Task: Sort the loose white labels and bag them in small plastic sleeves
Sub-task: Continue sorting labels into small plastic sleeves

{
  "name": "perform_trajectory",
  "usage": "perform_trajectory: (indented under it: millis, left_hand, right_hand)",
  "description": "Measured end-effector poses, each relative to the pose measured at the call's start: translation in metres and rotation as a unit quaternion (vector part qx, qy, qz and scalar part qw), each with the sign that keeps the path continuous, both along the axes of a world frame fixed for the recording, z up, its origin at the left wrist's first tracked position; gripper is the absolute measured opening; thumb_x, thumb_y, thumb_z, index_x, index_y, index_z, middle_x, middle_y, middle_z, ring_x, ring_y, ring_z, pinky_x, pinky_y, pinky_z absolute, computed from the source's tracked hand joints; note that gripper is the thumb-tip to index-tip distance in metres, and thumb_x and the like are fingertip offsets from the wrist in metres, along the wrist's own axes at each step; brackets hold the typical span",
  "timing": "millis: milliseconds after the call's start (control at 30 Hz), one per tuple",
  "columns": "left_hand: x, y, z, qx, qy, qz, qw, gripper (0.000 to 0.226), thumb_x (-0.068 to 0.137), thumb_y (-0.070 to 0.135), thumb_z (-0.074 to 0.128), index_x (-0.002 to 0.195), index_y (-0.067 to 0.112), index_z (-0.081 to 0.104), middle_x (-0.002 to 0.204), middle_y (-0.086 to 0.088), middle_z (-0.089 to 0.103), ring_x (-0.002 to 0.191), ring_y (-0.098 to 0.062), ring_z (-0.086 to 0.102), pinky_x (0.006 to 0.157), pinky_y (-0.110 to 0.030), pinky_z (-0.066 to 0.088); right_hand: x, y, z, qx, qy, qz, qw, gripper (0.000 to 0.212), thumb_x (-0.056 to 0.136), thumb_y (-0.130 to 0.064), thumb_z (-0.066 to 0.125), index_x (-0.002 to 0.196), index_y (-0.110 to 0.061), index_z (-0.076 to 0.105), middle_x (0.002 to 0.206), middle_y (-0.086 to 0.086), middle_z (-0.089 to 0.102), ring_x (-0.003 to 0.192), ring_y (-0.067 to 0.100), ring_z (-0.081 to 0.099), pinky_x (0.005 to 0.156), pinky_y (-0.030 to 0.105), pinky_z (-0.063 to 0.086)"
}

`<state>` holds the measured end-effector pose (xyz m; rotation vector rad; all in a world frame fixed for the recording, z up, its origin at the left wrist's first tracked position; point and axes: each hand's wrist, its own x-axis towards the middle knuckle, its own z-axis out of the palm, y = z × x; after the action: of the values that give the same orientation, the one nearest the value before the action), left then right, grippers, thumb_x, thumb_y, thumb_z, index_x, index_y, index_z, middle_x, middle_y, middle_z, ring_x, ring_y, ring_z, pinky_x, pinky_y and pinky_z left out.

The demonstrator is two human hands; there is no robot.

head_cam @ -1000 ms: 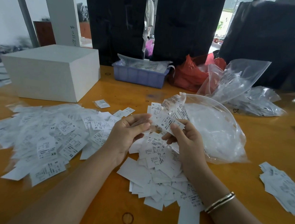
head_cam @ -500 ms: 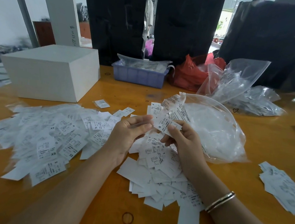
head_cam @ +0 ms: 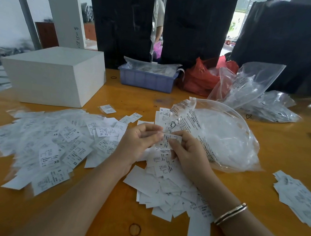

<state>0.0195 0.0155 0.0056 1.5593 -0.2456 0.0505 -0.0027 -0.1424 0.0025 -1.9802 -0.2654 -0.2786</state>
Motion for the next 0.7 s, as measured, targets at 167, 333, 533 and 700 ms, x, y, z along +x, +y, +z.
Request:
perform_trajectory:
  millis: [167,333,533,700]
  left_hand:
    - [-0.0022,0.0005,-0.0006,0.044,0.002,0.015,0.999,0.005,0.085,0.031,0.067,0.083,0.032,0.072,0.079,0.021,0.071,0.075,0.009,0.063,0.058,-0.006,0.046]
    - [-0.0018,0.0039,0.0037,0.007,-0.001,-0.006,1.0,0.023,0.089,0.012,0.062,0.09,0.032,0.074,0.091,0.013,0.073,0.088,-0.002,0.067,0.071,-0.014,0.052]
    - [-0.0031,-0.0005,0.001,0.03,-0.009,0.007,0.999,0.024,0.084,0.01,0.07,0.094,0.032,0.069,0.091,0.011,0.074,0.087,-0.001,0.067,0.07,-0.014,0.052]
    - [-0.002,-0.0001,-0.0004,0.039,-0.009,0.019,0.999,0.023,0.083,0.014,0.071,0.095,0.033,0.068,0.095,0.009,0.073,0.093,-0.003,0.067,0.074,-0.015,0.053]
  right_hand:
    - [-0.0008,0.0042,-0.0046,-0.064,-0.003,0.031,0.998,0.038,0.099,-0.014,0.042,0.13,-0.035,0.039,0.066,-0.002,0.046,0.051,0.001,0.04,0.05,0.015,0.036]
    - [0.0016,0.0022,-0.0053,-0.028,-0.048,0.001,0.998,0.044,0.097,-0.011,0.045,0.128,-0.039,0.03,0.062,-0.006,0.048,0.052,0.001,0.041,0.051,0.018,0.037]
    - [0.0041,-0.0018,-0.0024,0.062,-0.035,-0.046,0.996,0.016,0.093,-0.015,0.057,0.092,-0.03,0.052,0.069,-0.014,0.068,0.055,0.003,0.053,0.054,0.018,0.043]
    - [0.0028,0.001,-0.0021,0.08,-0.018,-0.033,0.996,0.017,0.093,-0.016,0.057,0.101,-0.031,0.054,0.06,-0.012,0.064,0.052,-0.004,0.053,0.05,0.009,0.04]
